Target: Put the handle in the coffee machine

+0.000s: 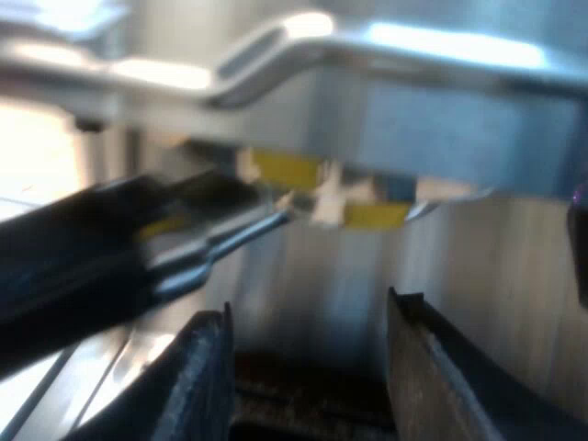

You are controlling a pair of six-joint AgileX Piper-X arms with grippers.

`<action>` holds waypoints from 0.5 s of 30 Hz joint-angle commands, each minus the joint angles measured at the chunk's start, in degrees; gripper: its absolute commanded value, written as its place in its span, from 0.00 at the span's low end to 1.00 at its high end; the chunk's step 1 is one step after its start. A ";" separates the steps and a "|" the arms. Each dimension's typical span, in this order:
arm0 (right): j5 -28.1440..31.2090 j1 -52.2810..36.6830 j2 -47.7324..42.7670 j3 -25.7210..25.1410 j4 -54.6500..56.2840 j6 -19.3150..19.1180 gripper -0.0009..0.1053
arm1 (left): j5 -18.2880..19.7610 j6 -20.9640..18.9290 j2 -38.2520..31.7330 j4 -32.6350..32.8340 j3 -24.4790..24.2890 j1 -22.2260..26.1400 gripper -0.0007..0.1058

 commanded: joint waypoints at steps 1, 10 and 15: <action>-0.54 0.55 -3.58 2.60 2.81 0.48 0.41 | 2.64 -0.96 -0.36 -0.28 0.28 -2.43 0.01; -2.67 3.66 -14.55 9.99 14.61 1.11 0.41 | 3.06 -4.05 -0.36 -0.93 0.40 -6.62 0.01; -3.54 4.72 -21.62 11.00 25.85 4.08 0.41 | 3.11 -4.94 -0.36 -1.59 0.40 -7.72 0.01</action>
